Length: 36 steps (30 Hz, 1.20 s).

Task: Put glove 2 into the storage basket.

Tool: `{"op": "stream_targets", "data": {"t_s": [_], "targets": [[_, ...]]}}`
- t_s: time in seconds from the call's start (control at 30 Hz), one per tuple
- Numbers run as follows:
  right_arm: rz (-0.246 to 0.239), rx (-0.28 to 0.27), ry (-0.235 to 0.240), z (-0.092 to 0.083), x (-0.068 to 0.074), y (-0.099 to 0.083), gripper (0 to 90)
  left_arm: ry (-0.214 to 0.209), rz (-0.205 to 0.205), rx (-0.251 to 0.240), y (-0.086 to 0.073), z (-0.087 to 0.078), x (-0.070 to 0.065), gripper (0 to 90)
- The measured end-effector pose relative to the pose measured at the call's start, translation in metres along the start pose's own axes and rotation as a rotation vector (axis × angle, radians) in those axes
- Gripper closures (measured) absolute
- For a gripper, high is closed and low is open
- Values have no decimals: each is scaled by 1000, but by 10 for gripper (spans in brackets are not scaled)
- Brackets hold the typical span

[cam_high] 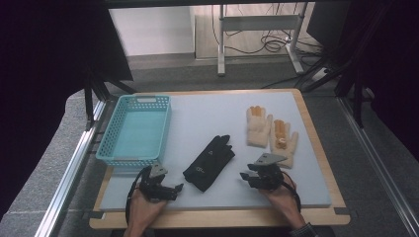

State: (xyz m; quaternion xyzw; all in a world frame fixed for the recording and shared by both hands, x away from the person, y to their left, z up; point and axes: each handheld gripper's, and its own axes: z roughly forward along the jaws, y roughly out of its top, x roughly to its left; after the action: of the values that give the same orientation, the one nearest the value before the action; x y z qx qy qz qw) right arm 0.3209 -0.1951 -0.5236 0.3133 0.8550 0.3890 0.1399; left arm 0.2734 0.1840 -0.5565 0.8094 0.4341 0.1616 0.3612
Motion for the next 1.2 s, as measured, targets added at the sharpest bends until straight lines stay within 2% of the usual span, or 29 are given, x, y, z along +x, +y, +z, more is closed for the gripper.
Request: {"op": "stream_targets", "data": {"t_s": [0.17, 0.3, 0.4, 0.5, 0.67, 0.73, 0.77, 0.97, 1.03, 1.2], "targets": [[33, 6, -55, -12, -21, -14, 415, 0, 0, 1, 0, 0, 0, 13], [30, 20, -85, -14, -29, -22, 365, 0, 0, 2, 0, 0, 0, 13], [47, 14, -78, -15, -31, -23, 331, 0, 1, 3, 0, 0, 0, 13], [16, 24, -105, -14, -27, -23, 306, -2, 3, 3, 0, 0, 0, 16], [30, 30, -110, -13, -29, -23, 283, -12, 11, 14, 2, -2, 1, 27], [31, 30, -110, -13, -29, -23, 281, -32, 10, 14, 3, -4, 1, 43], [31, 30, -110, -13, -29, -23, 281, -57, 6, 4, 5, -5, 1, 47], [34, 30, -109, -13, -29, -23, 280, -127, 10, -35, 24, -13, -10, 42], [34, 30, -109, -13, -29, -23, 280, -149, 12, -34, 32, -13, -13, 36], [35, 30, -109, -13, -29, -23, 279, -167, 31, -9, 61, -7, -26, 11]]}}
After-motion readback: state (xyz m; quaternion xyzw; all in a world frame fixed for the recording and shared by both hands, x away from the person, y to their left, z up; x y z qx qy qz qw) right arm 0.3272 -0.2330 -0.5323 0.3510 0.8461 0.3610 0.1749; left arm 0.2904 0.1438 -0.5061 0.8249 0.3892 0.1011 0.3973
